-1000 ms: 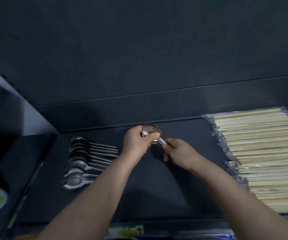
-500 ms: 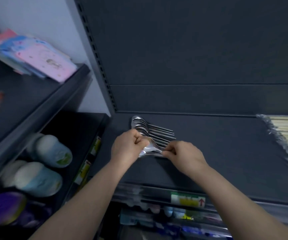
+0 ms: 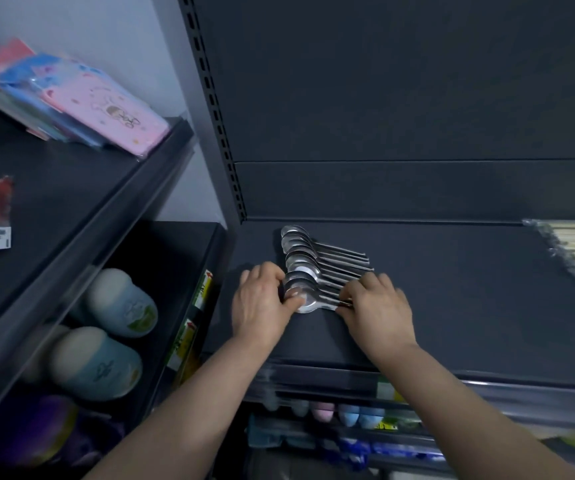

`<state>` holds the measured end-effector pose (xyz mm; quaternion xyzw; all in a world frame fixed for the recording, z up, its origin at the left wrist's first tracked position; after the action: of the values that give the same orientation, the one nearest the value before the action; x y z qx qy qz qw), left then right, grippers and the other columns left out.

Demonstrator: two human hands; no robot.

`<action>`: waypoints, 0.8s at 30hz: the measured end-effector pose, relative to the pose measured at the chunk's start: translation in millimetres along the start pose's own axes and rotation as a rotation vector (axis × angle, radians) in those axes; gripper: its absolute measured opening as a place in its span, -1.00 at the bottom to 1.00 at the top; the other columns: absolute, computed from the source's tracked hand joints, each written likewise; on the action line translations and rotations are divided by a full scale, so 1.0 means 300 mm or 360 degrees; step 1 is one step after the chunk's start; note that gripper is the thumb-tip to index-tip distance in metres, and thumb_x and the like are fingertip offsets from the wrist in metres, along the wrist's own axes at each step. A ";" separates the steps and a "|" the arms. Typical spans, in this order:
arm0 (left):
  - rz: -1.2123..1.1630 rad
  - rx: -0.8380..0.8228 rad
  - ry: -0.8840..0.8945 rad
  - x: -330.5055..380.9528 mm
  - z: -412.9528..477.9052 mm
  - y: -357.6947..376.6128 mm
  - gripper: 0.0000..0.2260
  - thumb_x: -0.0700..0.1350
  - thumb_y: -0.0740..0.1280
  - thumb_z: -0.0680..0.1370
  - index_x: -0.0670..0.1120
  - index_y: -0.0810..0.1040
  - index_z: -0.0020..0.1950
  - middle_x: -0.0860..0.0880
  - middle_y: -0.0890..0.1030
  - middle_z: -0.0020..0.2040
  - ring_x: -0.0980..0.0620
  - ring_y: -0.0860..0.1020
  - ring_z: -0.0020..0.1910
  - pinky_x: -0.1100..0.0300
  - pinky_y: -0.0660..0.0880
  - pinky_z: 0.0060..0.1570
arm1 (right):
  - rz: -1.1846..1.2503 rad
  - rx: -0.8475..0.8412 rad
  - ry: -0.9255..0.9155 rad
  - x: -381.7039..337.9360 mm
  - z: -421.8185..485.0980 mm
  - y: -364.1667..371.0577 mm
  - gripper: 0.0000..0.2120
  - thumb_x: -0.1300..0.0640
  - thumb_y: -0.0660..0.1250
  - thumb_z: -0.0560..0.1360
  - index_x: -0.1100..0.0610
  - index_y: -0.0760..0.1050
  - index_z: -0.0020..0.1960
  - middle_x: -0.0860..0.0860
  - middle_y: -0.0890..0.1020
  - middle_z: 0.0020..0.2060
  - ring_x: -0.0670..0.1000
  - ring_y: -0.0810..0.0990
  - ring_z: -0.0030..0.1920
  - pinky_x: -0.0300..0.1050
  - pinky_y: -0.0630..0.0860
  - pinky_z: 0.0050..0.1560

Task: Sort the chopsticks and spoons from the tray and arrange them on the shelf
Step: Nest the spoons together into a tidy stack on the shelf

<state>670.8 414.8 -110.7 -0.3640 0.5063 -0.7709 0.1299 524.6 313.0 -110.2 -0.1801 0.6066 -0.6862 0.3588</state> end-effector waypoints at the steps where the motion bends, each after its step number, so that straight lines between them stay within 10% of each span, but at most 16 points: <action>1: -0.0008 -0.0018 0.0000 -0.007 0.011 0.003 -0.53 0.12 0.51 0.37 -0.01 0.45 0.17 0.03 0.53 0.10 0.00 0.42 0.14 0.15 0.43 0.03 | -0.0008 0.0022 -0.0007 -0.001 0.010 0.007 -0.76 0.02 0.50 0.36 0.05 0.59 -0.02 0.02 0.56 -0.09 0.11 0.50 0.00 -0.01 0.44 -0.11; 4: -0.0030 -0.0104 -0.0005 -0.011 0.052 0.003 -0.29 0.12 0.53 0.35 -0.05 0.34 0.40 -0.02 0.43 0.32 -0.04 0.34 0.31 0.10 0.38 0.23 | -0.0023 0.0031 -0.0141 -0.009 0.051 0.015 -0.56 0.07 0.51 0.32 0.07 0.52 0.18 0.04 0.54 0.11 0.12 0.51 0.13 0.03 0.47 0.04; 7: -0.0088 -0.0352 -0.0033 -0.004 0.118 -0.002 -0.02 0.10 0.58 0.29 -0.04 0.09 0.55 -0.03 0.15 0.55 -0.05 0.13 0.50 0.08 0.21 0.42 | 0.0116 -0.0247 -0.0294 -0.004 0.109 0.017 -0.28 -0.04 0.34 0.49 0.11 0.09 0.53 0.06 0.13 0.52 0.07 0.02 0.54 0.01 0.04 0.48; 12: -0.0051 -0.0911 -0.0073 0.001 0.251 -0.007 0.36 0.14 0.65 0.12 0.08 -0.33 0.55 0.07 -0.32 0.57 -0.01 -0.24 0.56 -0.02 -0.03 0.51 | 0.0047 -0.0806 -0.0283 0.026 0.255 -0.007 0.18 -0.24 0.44 0.34 0.09 -0.38 0.53 0.00 -0.34 0.52 0.00 -0.42 0.49 0.08 -0.30 0.50; 19: -0.0052 -0.0998 0.0031 0.002 0.324 0.031 0.36 0.17 0.65 0.10 0.06 -0.29 0.57 0.09 -0.10 0.57 0.02 -0.11 0.56 0.03 0.06 0.50 | 0.0097 -0.1017 -0.0277 0.048 0.322 0.022 0.23 -0.30 0.46 0.27 0.10 -0.30 0.55 -0.02 -0.12 0.55 0.04 -0.15 0.54 0.16 -0.11 0.52; 24: -0.0010 -0.0796 0.0165 -0.001 0.328 0.017 -0.07 0.15 0.62 0.16 0.12 0.23 0.43 0.13 0.31 0.28 0.09 0.25 0.33 0.14 0.34 0.29 | 0.0086 -0.0767 -0.0259 0.042 0.316 0.001 0.02 -0.26 0.45 0.31 0.10 0.00 0.54 0.03 0.23 0.39 0.08 0.20 0.40 0.09 0.24 0.37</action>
<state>738.2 345.3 -93.4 -0.3464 0.6861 -0.6397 0.0073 580.9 237.6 -94.1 -0.2987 0.7264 -0.4953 0.3712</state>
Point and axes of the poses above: each hand's wrist, its own z-axis towards the middle knuckle, its own y-axis out of the palm, x = y × z, the point moved 1 cm from there along z, towards the middle knuckle
